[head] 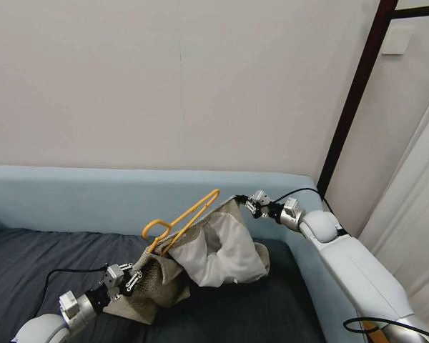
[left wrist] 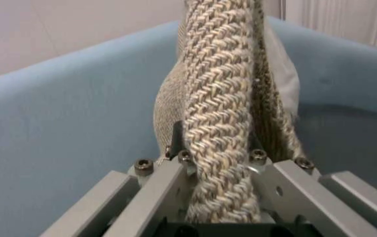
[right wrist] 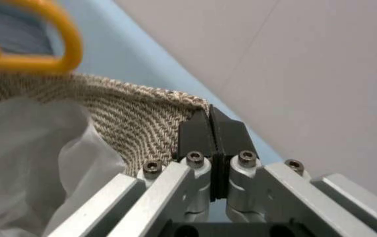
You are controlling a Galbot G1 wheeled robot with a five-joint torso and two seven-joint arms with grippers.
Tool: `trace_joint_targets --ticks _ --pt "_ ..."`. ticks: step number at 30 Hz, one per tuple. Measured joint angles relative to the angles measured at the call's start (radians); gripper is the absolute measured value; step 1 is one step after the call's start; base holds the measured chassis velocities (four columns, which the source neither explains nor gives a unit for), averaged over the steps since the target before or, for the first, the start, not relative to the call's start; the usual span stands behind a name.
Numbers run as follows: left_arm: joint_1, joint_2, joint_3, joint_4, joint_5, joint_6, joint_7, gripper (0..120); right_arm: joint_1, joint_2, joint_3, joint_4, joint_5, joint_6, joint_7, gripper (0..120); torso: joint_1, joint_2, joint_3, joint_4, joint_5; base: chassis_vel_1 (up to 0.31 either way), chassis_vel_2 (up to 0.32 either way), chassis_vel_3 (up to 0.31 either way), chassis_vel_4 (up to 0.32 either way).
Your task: Pick up the clothes from the sofa and hang them on the clothes hanger.
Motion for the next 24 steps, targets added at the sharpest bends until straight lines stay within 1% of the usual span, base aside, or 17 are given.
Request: trace_joint_targets --ticks 1,2,6,11,13,14,16,24 --pt "-0.008 0.004 0.006 0.003 0.003 0.008 0.005 4 -0.005 -0.010 0.000 0.025 0.005 -0.006 0.029 0 0.000 0.000 0.000 0.0000 0.0001 0.000 0.000 0.000 0.000" --pt "-0.008 0.004 0.006 0.003 0.003 0.008 0.005 4 -0.005 -0.010 0.000 0.025 0.005 -0.006 0.029 0 0.000 0.000 0.000 0.0000 0.0001 0.000 0.000 0.000 0.000" --pt "-0.039 0.021 0.027 0.004 0.006 0.025 0.055 4 -0.032 -0.034 -0.009 0.099 0.004 -0.037 0.112 0 0.000 0.000 0.000 -0.0004 0.0001 0.000 0.000 0.000 0.000" --pt "-0.059 0.031 0.033 0.006 0.025 0.043 0.077 4 -0.049 -0.036 -0.013 0.138 -0.004 -0.059 0.164 0 0.000 0.000 0.000 -0.0003 0.0001 0.000 0.000 0.000 0.000" --pt "-0.067 0.035 0.033 0.006 0.057 0.070 0.064 4 -0.057 -0.035 -0.010 0.169 -0.001 -0.059 0.173 0 0.000 0.000 0.000 0.0000 0.0001 0.000 0.000 0.000 0.000" --pt "-0.067 0.035 0.033 0.006 0.057 0.070 0.064 4 -0.057 -0.035 -0.010 0.169 -0.001 -0.059 0.173 0 0.000 0.000 0.000 0.0000 0.0001 0.000 0.000 0.000 0.000" --pt "-0.070 0.035 0.028 0.006 0.084 0.104 0.035 4 -0.068 -0.042 0.000 0.212 0.008 -0.059 0.187 0 0.000 0.000 0.000 0.0000 0.0000 0.000 0.000 0.000 0.000" --pt "-0.063 0.038 0.011 -0.002 0.115 0.170 -0.011 4 -0.111 -0.077 0.030 0.326 0.013 -0.042 0.249 0 0.000 0.000 0.000 -0.0002 -0.0001 0.000 0.000 0.000 0.000"
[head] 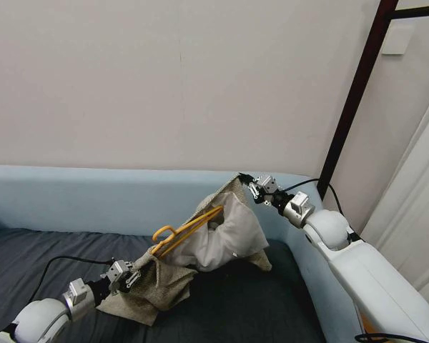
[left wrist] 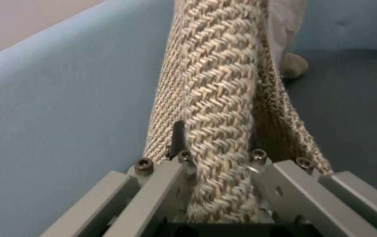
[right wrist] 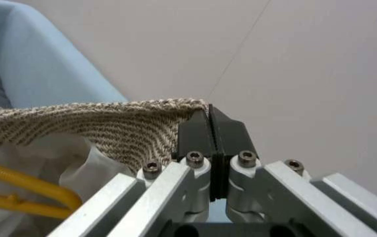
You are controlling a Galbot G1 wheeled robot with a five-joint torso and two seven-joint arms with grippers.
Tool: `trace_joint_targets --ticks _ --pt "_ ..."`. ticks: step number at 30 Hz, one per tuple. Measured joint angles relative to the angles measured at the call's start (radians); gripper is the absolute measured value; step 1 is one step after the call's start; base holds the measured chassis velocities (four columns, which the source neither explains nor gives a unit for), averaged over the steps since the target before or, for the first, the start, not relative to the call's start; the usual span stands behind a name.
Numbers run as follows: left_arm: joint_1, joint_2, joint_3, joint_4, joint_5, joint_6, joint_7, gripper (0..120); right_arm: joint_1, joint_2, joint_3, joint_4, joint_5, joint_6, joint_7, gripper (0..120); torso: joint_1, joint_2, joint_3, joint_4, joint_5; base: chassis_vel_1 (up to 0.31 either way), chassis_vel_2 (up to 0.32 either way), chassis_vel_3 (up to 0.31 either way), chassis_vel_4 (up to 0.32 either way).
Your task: Pick up the clothes from the sofa and hang them on the clothes hanger.
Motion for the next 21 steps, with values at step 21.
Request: trace_joint_targets --ticks 21 --pt "-0.103 -0.014 0.123 -0.079 -0.119 0.165 -0.054 3 -0.136 0.055 -0.135 0.087 0.016 0.211 0.044 0 0.000 0.000 0.000 0.0001 0.0000 0.000 0.000 0.000 0.000"
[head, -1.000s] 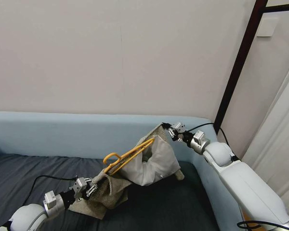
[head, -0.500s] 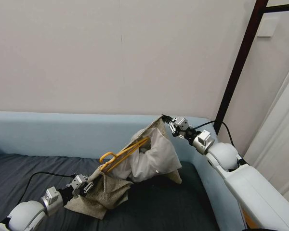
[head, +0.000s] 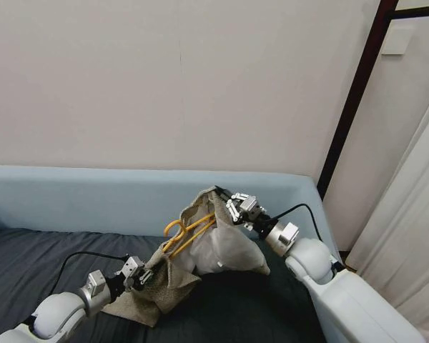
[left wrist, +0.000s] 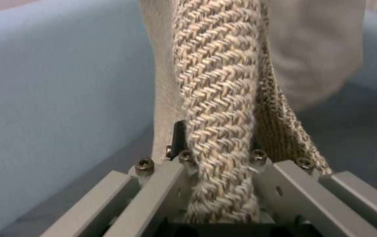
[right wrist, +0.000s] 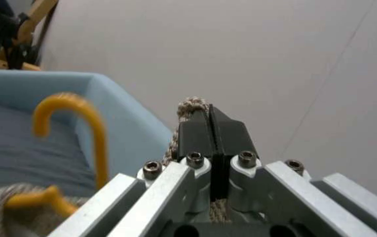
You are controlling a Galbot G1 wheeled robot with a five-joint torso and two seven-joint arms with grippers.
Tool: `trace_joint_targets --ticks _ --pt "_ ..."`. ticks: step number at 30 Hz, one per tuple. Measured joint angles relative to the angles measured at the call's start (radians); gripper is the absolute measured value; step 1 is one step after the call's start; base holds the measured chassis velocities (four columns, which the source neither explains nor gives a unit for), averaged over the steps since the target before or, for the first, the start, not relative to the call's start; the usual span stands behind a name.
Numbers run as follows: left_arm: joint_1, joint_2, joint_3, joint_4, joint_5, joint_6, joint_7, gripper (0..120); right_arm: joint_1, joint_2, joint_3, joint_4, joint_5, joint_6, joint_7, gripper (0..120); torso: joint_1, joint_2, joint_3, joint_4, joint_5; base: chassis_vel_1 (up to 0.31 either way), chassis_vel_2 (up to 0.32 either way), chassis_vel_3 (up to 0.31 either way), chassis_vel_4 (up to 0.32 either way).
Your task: Pick up the clothes from the sofa and hang them on the clothes hanger.
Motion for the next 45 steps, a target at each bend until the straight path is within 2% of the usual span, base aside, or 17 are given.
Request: trace_joint_targets --ticks 7,14,23,31,35,39,41,43,45 --pt "-0.017 0.045 -0.013 -0.031 -0.072 -0.006 0.002 3 -0.079 0.042 -0.014 -0.051 -0.182 0.037 -0.012 0 0.000 0.000 0.000 -0.0002 0.0001 0.000 0.000 0.000 0.000" --pt "-0.023 0.086 -0.025 -0.033 -0.091 -0.033 0.012 3 -0.106 0.053 -0.004 -0.058 -0.208 0.037 -0.022 0 0.000 0.000 0.000 0.0000 0.0001 0.000 0.000 0.000 0.000" --pt "-0.059 0.142 -0.022 -0.044 -0.130 -0.047 0.019 3 -0.145 0.034 0.047 -0.054 -0.236 0.063 -0.168 0 0.000 0.000 0.000 -0.0002 0.0001 0.000 0.000 0.000 0.000" --pt "-0.047 0.157 -0.027 -0.058 -0.134 -0.060 0.031 3 -0.167 0.014 0.074 -0.073 -0.295 0.098 -0.172 0 0.000 0.000 0.000 0.0000 0.0003 0.000 0.000 0.000 0.000" --pt "-0.060 0.162 -0.026 -0.052 -0.135 -0.068 0.035 3 -0.176 -0.006 0.065 -0.075 -0.246 0.160 -0.209 12 0.000 0.000 0.000 -0.0002 0.0001 0.000 0.000 0.000 0.000" --pt "-0.108 0.187 -0.014 -0.022 -0.137 -0.086 0.074 3 -0.169 -0.043 0.073 -0.062 0.002 0.197 -0.513 29 0.000 0.000 0.000 -0.0001 0.0003 0.000 0.000 0.000 0.000" --pt "-0.117 0.192 -0.011 -0.016 -0.137 -0.089 0.086 3 -0.165 -0.053 0.075 -0.054 0.032 0.200 -0.553 32 0.000 0.000 0.000 0.0001 0.0004 0.000 0.000 0.000 0.000" --pt "-0.155 0.208 0.001 0.016 -0.135 -0.106 0.151 3 -0.150 -0.091 0.081 -0.029 0.096 0.201 -0.615 41 0.000 0.000 0.000 -0.0001 0.0003 0.000 0.000 0.000 0.000" --pt "-0.197 0.222 0.011 0.055 -0.124 -0.131 0.253 3 -0.109 -0.136 0.089 0.000 0.171 0.184 -0.581 51 0.000 0.000 0.000 -0.0003 0.0002 0.000 0.000 0.000 0.000"
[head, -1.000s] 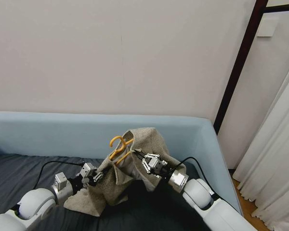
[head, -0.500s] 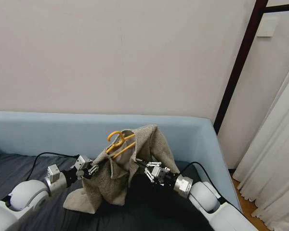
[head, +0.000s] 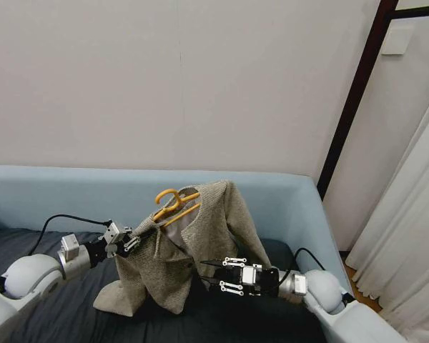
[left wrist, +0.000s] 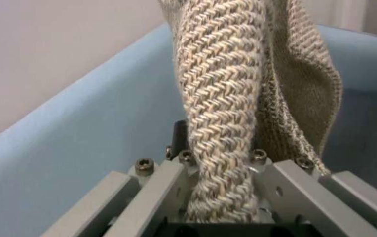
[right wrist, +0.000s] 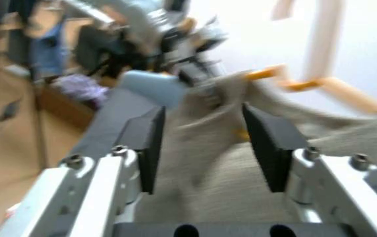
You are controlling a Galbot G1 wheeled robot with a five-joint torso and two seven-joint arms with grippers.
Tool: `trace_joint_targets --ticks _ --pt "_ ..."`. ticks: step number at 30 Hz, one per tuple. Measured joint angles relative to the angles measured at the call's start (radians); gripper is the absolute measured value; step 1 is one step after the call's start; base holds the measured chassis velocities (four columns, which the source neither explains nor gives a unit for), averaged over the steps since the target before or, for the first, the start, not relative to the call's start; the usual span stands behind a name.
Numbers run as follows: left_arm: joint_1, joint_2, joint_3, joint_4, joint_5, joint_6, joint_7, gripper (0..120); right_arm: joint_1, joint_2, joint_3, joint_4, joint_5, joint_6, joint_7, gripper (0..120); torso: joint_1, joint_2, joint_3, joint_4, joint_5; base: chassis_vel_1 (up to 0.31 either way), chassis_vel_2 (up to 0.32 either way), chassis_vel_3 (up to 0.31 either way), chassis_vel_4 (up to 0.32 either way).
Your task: Pick up the clothes from the sofa and hang them on the clothes hanger.
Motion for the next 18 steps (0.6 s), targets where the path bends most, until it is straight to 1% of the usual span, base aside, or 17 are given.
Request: trace_joint_targets --ticks 1,2,3,4,5,6,7,8,10,11,12,14,16,17,18 --pt "0.000 0.000 0.000 0.000 0.000 0.000 0.000 3 0.000 0.000 0.000 0.000 0.000 0.000 0.000 51 0.000 0.000 0.000 0.0000 0.0000 0.000 0.000 0.000 0.000" --pt "-0.014 0.002 0.003 0.010 0.005 -0.006 0.030 3 0.015 -0.010 0.003 0.007 0.016 -0.013 0.032 55 0.000 0.000 0.000 0.0002 0.0001 0.000 0.000 0.000 0.000" --pt "-0.014 0.002 0.003 0.010 0.005 -0.006 0.030 3 0.015 -0.010 0.003 0.007 0.016 -0.013 0.032 55 0.000 0.000 0.000 0.0002 0.0001 0.000 0.000 0.000 0.000" --pt "-0.036 0.004 0.011 0.021 0.012 -0.012 0.064 3 0.041 -0.025 0.010 0.016 0.028 -0.040 0.096 58 0.000 0.000 0.000 0.0004 0.0000 0.000 0.000 0.000 0.000" --pt "-0.109 0.006 0.056 0.052 0.023 -0.015 0.128 3 0.115 -0.058 0.025 0.025 0.026 -0.127 0.188 74 0.000 0.000 0.000 0.0004 -0.0001 0.000 0.000 0.000 0.000" --pt "-0.147 0.005 0.079 0.066 0.023 -0.015 0.163 3 0.146 -0.072 0.025 0.024 0.018 -0.157 0.189 81 0.000 0.000 0.000 0.0004 -0.0001 0.000 0.000 0.000 0.000" --pt "-0.147 0.005 0.079 0.066 0.023 -0.015 0.163 3 0.146 -0.072 0.025 0.024 0.018 -0.157 0.189 81 0.000 0.000 0.000 0.0004 -0.0001 0.000 0.000 0.000 0.000" --pt "-0.184 0.002 0.102 0.082 0.026 -0.013 0.203 3 0.174 -0.088 0.018 0.021 0.015 -0.185 0.179 87 0.000 0.000 0.000 0.0002 -0.0005 0.000 0.000 0.000 0.000" --pt "-0.263 -0.007 0.147 0.120 0.042 -0.009 0.301 3 0.211 -0.109 0.001 0.015 0.014 -0.233 0.136 95 0.000 0.000 0.000 0.0001 0.0001 0.000 0.000 0.000 0.000" --pt "-0.263 -0.007 0.147 0.120 0.042 -0.009 0.301 3 0.211 -0.109 0.001 0.015 0.014 -0.233 0.136 95 0.000 0.000 0.000 0.0001 0.0001 0.000 0.000 0.000 0.000" --pt "-0.300 -0.015 0.167 0.142 0.055 -0.005 0.354 3 0.230 -0.117 -0.007 0.008 0.012 -0.263 0.092 98 0.000 0.000 0.000 -0.0002 0.0003 0.000 0.000 0.000 0.000" --pt "-0.366 -0.040 0.197 0.187 0.082 0.005 0.452 3 0.257 -0.119 -0.015 -0.015 -0.012 -0.313 -0.014 100 0.000 0.000 0.000 0.0001 -0.0002 0.000 0.000 0.000 0.000" --pt "-0.414 -0.065 0.217 0.218 0.114 0.008 0.529 3 0.271 -0.117 -0.018 -0.040 -0.048 -0.365 -0.127 100 0.000 0.000 0.000 0.0002 0.0002 0.000 0.000 0.000 0.000" --pt "-0.425 -0.073 0.222 0.226 0.128 0.006 0.545 3 0.274 -0.116 -0.018 -0.046 -0.063 -0.378 -0.156 100 0.000 0.000 0.000 0.0003 0.0000 0.000 0.000 0.000 0.000" --pt "-0.425 -0.073 0.222 0.226 0.128 0.006 0.545 3 0.274 -0.116 -0.018 -0.046 -0.063 -0.378 -0.156 100 0.000 0.000 0.000 0.0003 0.0000 0.000 0.000 0.000 0.000"
